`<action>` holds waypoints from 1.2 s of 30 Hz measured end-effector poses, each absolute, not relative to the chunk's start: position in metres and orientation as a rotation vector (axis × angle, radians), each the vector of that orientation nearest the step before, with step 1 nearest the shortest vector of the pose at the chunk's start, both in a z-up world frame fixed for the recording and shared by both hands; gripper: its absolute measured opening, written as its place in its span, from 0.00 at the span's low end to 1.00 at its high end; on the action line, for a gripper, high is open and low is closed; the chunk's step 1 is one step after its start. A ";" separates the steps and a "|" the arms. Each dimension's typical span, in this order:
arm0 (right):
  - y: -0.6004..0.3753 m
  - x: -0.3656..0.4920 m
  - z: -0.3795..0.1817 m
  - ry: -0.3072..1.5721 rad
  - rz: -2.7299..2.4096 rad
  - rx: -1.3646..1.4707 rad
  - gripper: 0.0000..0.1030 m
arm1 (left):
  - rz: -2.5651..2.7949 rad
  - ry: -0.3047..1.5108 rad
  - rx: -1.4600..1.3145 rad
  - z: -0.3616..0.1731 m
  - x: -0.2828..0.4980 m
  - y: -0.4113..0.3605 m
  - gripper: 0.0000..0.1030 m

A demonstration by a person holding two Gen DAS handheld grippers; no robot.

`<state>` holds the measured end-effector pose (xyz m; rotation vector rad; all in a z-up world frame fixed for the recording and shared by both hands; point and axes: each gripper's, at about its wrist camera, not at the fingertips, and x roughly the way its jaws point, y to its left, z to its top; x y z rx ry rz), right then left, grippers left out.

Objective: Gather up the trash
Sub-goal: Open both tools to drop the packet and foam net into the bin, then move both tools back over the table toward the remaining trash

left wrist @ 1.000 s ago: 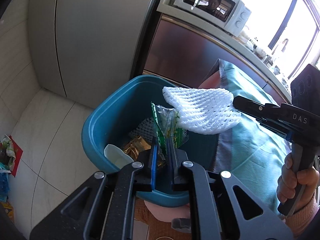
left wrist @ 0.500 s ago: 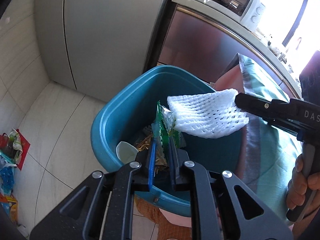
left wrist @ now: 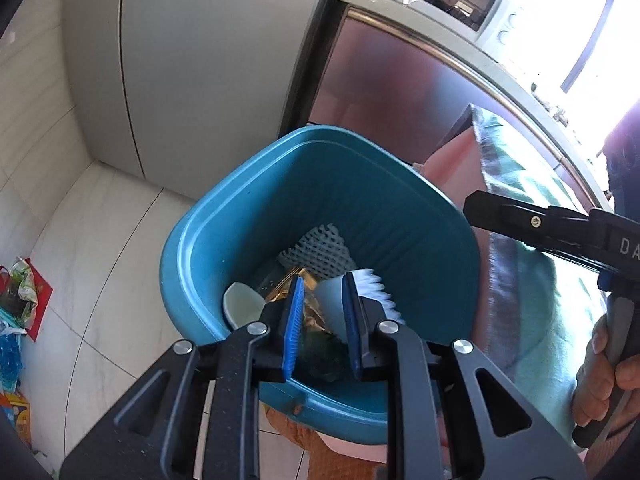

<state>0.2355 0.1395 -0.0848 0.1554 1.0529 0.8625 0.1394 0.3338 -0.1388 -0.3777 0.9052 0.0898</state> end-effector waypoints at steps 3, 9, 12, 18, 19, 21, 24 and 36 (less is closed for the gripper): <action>0.129 0.234 -0.080 1.030 0.862 0.168 0.25 | 0.081 0.880 -0.367 -0.131 0.134 0.329 0.22; 0.095 0.226 -0.061 0.970 0.872 0.210 0.29 | 0.042 0.829 -0.337 -0.111 0.123 0.317 0.26; 0.075 0.218 -0.051 0.928 0.875 0.216 0.30 | 0.012 0.804 -0.315 -0.100 0.118 0.306 0.28; 0.023 0.197 -0.034 0.842 0.829 0.204 0.35 | -0.088 0.738 -0.258 -0.075 0.108 0.271 0.39; 0.013 0.193 -0.031 0.825 0.813 0.203 0.35 | -0.109 0.729 -0.245 -0.071 0.107 0.262 0.40; -0.007 0.185 -0.027 0.800 0.776 0.208 0.38 | -0.167 0.711 -0.219 -0.064 0.105 0.241 0.42; -0.043 0.174 -0.022 0.762 0.703 0.213 0.40 | -0.258 0.701 -0.189 -0.057 0.106 0.210 0.45; -0.209 0.120 -0.025 0.673 0.344 0.347 0.45 | -0.574 0.746 -0.103 -0.054 0.127 0.070 0.50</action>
